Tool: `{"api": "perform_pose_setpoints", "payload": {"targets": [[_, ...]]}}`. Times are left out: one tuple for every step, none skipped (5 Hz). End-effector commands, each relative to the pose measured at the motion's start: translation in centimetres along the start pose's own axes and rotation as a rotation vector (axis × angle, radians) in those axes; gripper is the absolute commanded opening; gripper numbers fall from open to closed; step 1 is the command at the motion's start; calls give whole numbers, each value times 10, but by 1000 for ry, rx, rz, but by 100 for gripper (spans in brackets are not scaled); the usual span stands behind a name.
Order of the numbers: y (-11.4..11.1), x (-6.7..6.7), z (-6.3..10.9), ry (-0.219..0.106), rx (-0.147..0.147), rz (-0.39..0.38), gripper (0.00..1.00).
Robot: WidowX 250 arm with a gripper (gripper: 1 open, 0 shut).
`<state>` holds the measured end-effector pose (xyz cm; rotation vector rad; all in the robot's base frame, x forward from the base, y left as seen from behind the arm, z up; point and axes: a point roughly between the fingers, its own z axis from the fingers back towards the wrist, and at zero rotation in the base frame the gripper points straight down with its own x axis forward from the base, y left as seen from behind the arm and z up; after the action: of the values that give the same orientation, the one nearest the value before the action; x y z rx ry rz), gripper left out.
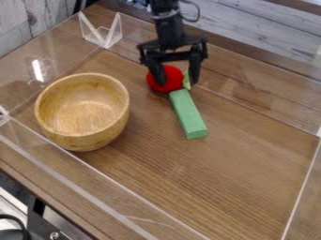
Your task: Move the red object to the right side of the table
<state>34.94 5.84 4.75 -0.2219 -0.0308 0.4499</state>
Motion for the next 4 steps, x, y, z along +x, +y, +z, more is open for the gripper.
{"api": "perform_pose_setpoints", "payload": {"targets": [[7, 9, 17, -63, -4, 39, 0], [0, 4, 39, -101, -38, 29, 0], [-10, -3, 66, -151, -80, 21, 0], [-41, -19, 108, -167, -128, -57, 0]]}}
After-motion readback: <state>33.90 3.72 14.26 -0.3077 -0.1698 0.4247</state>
